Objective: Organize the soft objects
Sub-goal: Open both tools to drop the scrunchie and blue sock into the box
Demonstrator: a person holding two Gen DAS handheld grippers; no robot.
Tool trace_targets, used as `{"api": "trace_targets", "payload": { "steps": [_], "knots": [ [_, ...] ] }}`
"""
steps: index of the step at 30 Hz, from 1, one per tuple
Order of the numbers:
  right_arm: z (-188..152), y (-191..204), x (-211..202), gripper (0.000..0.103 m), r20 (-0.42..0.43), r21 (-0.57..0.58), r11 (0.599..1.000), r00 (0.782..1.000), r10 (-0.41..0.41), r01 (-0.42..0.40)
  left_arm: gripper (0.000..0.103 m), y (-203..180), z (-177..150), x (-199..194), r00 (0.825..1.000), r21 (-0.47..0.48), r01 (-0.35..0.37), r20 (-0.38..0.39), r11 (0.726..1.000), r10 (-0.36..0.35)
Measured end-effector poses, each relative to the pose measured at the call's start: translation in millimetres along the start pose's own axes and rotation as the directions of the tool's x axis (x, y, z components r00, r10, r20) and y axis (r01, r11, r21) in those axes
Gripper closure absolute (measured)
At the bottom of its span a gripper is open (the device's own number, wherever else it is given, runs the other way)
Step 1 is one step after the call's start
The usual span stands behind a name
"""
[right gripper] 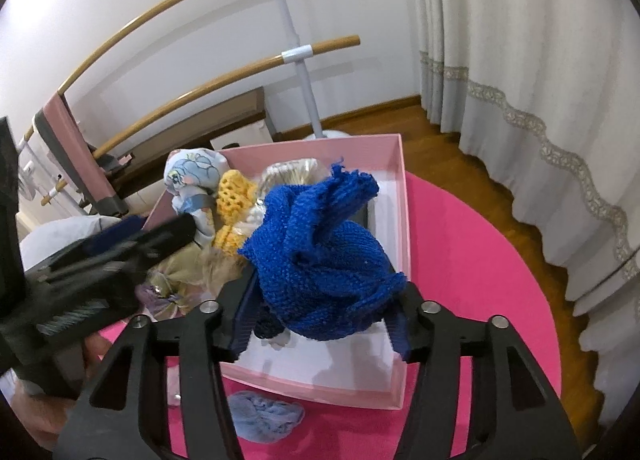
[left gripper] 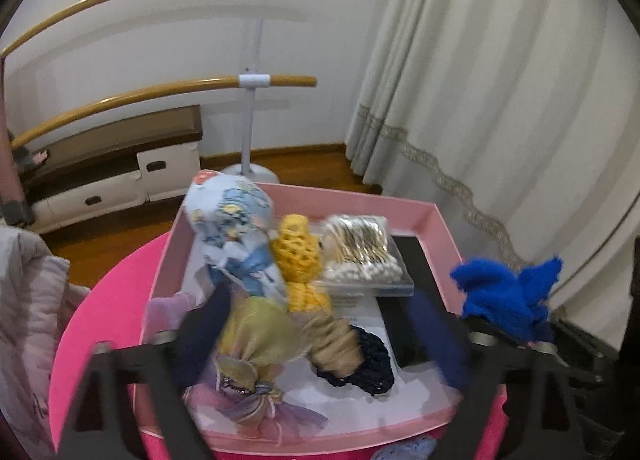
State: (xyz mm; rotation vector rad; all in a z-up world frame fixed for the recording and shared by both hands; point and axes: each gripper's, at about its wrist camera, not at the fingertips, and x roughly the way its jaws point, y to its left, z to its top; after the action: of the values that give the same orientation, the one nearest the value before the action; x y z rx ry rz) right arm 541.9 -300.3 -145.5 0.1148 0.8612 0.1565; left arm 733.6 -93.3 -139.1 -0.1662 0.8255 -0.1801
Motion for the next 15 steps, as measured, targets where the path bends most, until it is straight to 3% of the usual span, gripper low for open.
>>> {"api": "trace_targets", "payload": {
  "steps": [3, 5, 7, 8, 15],
  "knots": [
    [-1.3, -1.8, 0.6, 0.043, -0.004, 0.006, 1.0, 1.0, 0.006, -0.006, 0.001, 9.6, 3.3, -5.4, 0.999, -0.016, -0.02, 0.036, 1.0, 0.02],
    [-2.2, -2.9, -1.2, 0.029, -0.001, 0.015, 1.0, 1.0, 0.014, -0.014, 0.001, 11.8, 6.1, -7.7, 0.998, -0.005, -0.05, 0.048, 0.999, 0.05],
    [-3.2, -3.3, -4.8, 0.006, 0.013, 0.026, 0.999, 1.0, 0.026, -0.026, 0.0, 13.6, 5.9, -13.5, 0.995, -0.002, -0.069, 0.066, 0.998, 0.069],
    [-3.6, -3.4, -7.2, 0.003, 0.022, 0.032, 0.999, 0.999, 0.025, -0.026, 0.0, 14.5, 5.6, -17.9, 0.994, -0.001, -0.078, 0.078, 0.997, 0.078],
    [-6.3, 8.0, -29.1, 0.0, 0.062, 0.035, 0.999, 0.998, -0.007, 0.005, 0.0, 6.3, -28.0, -52.5, 0.981, 0.019, -0.142, 0.136, 0.99, 0.138]
  ]
}}
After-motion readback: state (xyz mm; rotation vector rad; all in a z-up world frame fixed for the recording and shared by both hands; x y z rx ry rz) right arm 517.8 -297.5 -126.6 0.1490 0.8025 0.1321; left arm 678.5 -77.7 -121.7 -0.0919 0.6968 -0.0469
